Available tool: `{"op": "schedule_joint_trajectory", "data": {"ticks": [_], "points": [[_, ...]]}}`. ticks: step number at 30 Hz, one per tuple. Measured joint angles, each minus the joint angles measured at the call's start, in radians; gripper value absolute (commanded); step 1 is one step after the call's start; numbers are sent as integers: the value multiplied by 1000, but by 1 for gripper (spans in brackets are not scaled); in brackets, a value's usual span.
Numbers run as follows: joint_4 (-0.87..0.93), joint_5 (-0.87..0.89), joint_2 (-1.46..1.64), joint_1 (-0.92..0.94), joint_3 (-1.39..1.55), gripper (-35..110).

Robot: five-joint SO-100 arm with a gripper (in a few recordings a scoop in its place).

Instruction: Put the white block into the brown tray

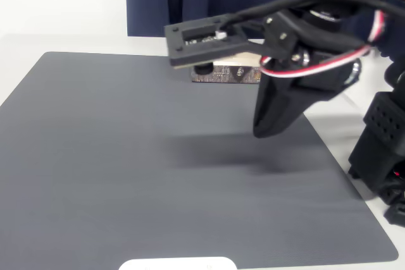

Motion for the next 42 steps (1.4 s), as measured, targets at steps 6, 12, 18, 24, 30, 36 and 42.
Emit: {"op": "schedule_joint_trajectory", "data": {"ticks": [6,12,18,24,30,36,42], "points": [[-84,11,183,-55,170,0],[-150,29,336,-71,333,0],[-201,98,525,-83,525,0],[-186,107,640,-78,586,0],[-150,126,749,-67,652,0],[-150,144,824,-69,718,0],[-143,155,874,-69,767,0]]}}
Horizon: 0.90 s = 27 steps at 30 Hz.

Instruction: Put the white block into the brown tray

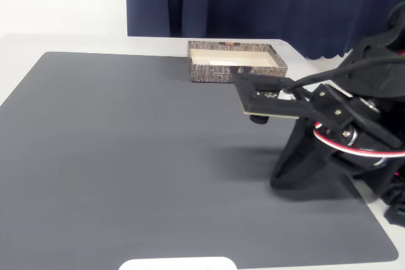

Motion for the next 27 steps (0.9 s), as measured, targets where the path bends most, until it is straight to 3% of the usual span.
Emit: {"op": "schedule_joint_trajectory", "data": {"ticks": [27], "points": [[166,-74,18,0,37,0]]}}
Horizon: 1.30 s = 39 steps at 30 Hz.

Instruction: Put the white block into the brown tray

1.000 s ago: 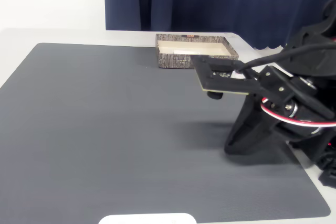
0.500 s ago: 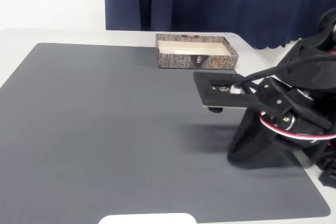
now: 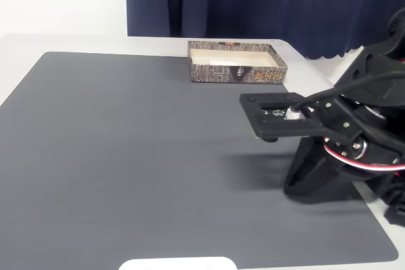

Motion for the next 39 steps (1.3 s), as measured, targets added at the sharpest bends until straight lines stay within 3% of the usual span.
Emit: {"op": "schedule_joint_trajectory", "data": {"ticks": [39], "points": [[0,17,0,0,0,0]]}}
